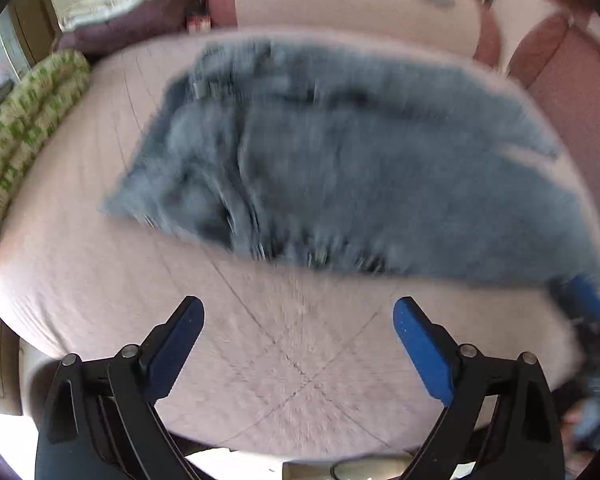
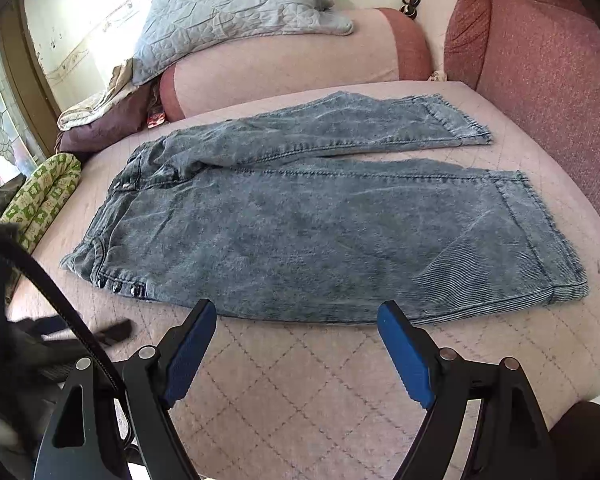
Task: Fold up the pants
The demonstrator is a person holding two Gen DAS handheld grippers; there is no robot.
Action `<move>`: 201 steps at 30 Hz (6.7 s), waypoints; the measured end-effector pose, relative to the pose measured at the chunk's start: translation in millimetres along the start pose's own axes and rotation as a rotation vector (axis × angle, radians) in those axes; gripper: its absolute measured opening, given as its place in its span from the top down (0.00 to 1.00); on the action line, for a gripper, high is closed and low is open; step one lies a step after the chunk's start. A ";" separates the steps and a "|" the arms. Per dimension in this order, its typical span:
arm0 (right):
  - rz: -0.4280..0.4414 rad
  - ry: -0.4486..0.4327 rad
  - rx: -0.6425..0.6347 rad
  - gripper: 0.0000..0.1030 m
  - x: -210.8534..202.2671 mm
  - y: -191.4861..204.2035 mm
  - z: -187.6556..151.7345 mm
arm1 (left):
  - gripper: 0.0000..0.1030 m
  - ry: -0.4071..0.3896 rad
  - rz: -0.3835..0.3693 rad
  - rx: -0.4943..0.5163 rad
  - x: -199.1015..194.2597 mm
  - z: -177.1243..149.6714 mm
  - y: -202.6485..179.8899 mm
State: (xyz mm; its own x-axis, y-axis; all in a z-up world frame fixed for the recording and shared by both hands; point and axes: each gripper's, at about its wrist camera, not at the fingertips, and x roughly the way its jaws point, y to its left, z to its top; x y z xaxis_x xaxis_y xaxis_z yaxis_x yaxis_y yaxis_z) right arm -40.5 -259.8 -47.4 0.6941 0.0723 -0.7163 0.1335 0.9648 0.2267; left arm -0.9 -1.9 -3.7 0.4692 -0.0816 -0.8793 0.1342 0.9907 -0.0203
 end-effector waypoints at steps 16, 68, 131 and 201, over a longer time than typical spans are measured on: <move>-0.131 0.056 0.063 0.16 -23.0 -41.4 -12.8 | 0.07 -0.426 -0.175 0.367 -312.7 70.3 -91.2; -0.111 0.026 0.455 0.80 12.9 -176.4 27.6 | 0.79 0.024 0.051 -0.275 78.9 63.8 162.6; -0.165 0.198 0.222 0.27 263.7 -234.6 300.4 | 0.38 0.084 0.017 -0.123 245.1 345.7 160.3; -0.056 0.011 0.569 0.84 -44.3 -271.9 3.2 | 0.59 -0.127 -0.192 -0.182 7.4 77.6 170.9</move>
State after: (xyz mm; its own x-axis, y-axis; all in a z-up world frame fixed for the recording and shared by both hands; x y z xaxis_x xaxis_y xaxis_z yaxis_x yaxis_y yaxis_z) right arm -105.3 -526.2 -75.3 0.6683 0.0304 -0.7433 0.5318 0.6792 0.5058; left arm 93.2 158.4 23.2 0.5574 -0.2707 -0.7849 0.0774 0.9582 -0.2755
